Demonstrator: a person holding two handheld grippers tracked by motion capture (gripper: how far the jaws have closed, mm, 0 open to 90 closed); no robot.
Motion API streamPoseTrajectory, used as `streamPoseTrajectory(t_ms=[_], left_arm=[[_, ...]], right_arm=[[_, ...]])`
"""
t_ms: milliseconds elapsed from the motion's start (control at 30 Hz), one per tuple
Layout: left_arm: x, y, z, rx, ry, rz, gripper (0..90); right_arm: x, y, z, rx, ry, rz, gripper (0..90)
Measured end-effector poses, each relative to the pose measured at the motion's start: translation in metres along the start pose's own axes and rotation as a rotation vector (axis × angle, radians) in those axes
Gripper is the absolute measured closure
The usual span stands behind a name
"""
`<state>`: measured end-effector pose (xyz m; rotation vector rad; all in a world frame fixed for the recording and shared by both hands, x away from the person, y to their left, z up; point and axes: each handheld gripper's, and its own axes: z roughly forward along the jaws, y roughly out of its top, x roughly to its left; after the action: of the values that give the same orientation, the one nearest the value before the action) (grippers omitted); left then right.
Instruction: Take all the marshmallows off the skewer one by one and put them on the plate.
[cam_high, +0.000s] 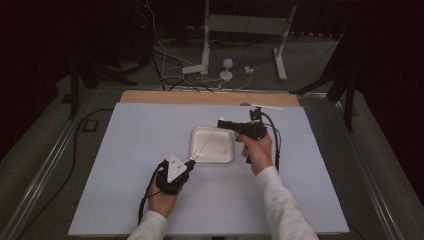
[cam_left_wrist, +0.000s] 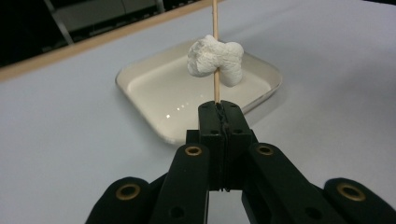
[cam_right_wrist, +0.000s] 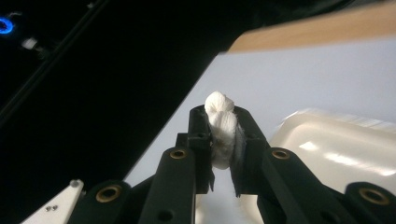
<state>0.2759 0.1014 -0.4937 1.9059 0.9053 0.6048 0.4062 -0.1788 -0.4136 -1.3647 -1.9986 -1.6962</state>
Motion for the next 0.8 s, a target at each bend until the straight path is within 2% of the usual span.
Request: streamPoseTrajectory(t_ms=[33,133,267,300,333,367,400,533,667,800], left_arm=[[0.001,0.001,0.000,-0.006,-0.001,-0.011,90.0],[0.004,0.002,0.001,-0.011,-0.006,-0.042,90.0],[0.003,0.002,0.000,-0.014,-0.011,-0.050,90.0],[0.003,0.002,0.000,-0.015,-0.010,-0.059,90.0],[0.005,0.002,-0.001,-0.016,-0.008,-0.070,90.0],[0.006,0.002,-0.001,-0.015,-0.004,-0.079,90.0],[0.007,0.002,-0.001,-0.018,-0.002,-0.090,90.0],[0.011,0.002,-0.003,-0.027,0.000,-0.115,90.0],[0.010,0.002,-0.002,-0.029,-0.001,-0.120,90.0],[0.010,0.002,-0.001,-0.026,-0.006,-0.122,90.0]], right_arm=[[0.001,0.003,-0.005,0.022,-0.033,-0.042,80.4],[0.002,0.004,-0.009,0.053,-0.067,-0.094,80.0],[-0.005,-0.003,-0.006,0.061,-0.084,-0.083,79.1],[-0.007,-0.007,-0.003,0.075,-0.108,-0.089,78.7],[-0.007,-0.007,-0.003,0.075,-0.108,-0.089,78.7],[-0.008,-0.011,0.000,0.092,-0.137,-0.110,78.3],[-0.008,-0.011,0.000,0.092,-0.137,-0.110,78.3],[-0.009,-0.019,0.006,0.134,-0.212,-0.156,77.4],[-0.011,-0.031,0.014,0.175,-0.256,-0.189,76.7],[-0.014,-0.041,0.021,0.218,-0.278,-0.206,76.0]])
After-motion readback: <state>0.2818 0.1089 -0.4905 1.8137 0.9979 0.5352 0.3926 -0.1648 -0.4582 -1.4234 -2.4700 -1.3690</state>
